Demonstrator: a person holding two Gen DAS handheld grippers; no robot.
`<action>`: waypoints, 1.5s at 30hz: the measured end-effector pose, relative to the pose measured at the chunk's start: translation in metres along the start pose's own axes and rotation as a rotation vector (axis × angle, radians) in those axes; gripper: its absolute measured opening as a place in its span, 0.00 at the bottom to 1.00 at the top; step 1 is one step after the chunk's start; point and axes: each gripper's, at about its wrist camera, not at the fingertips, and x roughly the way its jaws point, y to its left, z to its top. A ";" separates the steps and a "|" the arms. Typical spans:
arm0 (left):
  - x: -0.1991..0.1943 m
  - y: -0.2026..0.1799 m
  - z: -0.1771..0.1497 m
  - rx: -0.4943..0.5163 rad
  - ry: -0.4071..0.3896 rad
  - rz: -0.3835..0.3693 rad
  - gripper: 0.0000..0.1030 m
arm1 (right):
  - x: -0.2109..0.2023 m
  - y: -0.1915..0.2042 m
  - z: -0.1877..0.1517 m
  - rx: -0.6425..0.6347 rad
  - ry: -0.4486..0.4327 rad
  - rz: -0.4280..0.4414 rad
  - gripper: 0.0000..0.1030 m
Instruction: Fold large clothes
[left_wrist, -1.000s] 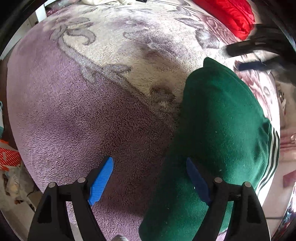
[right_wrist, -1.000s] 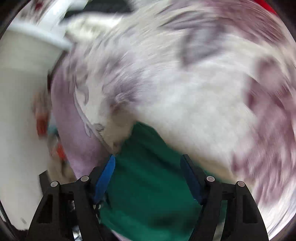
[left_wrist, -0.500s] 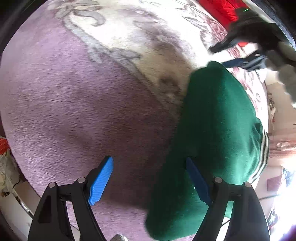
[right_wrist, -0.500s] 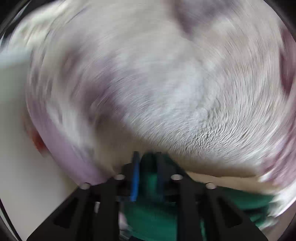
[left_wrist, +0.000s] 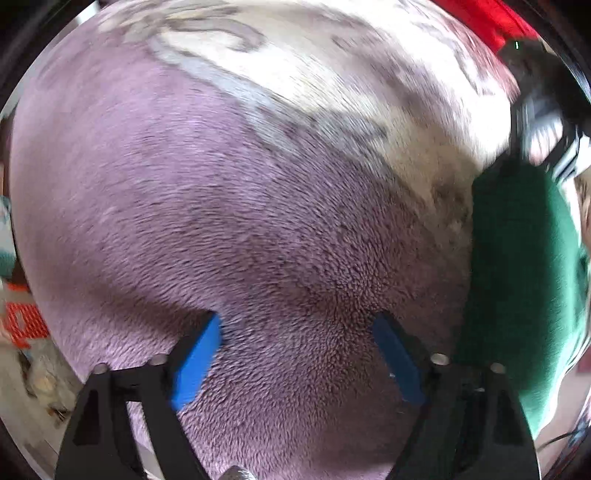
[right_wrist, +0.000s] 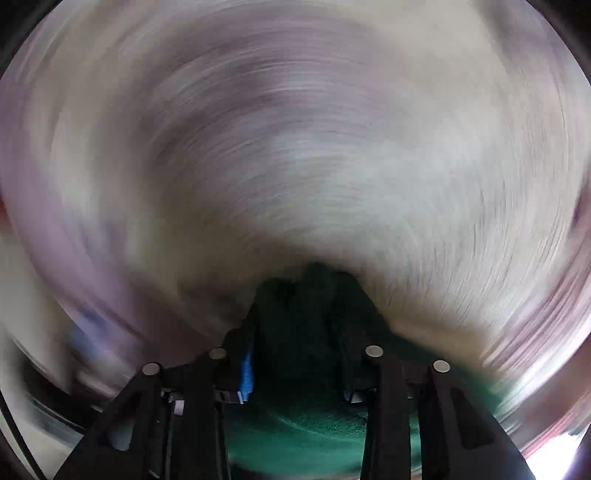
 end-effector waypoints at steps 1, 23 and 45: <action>0.004 -0.005 -0.001 0.026 0.001 0.012 0.96 | -0.003 -0.018 0.005 0.098 0.026 0.087 0.35; 0.021 -0.029 0.045 0.011 0.115 0.083 1.00 | -0.012 -0.034 -0.002 -0.023 0.141 0.097 0.35; -0.083 -0.093 0.020 0.155 -0.093 0.234 1.00 | -0.073 -0.334 -0.202 0.298 -0.525 0.268 0.09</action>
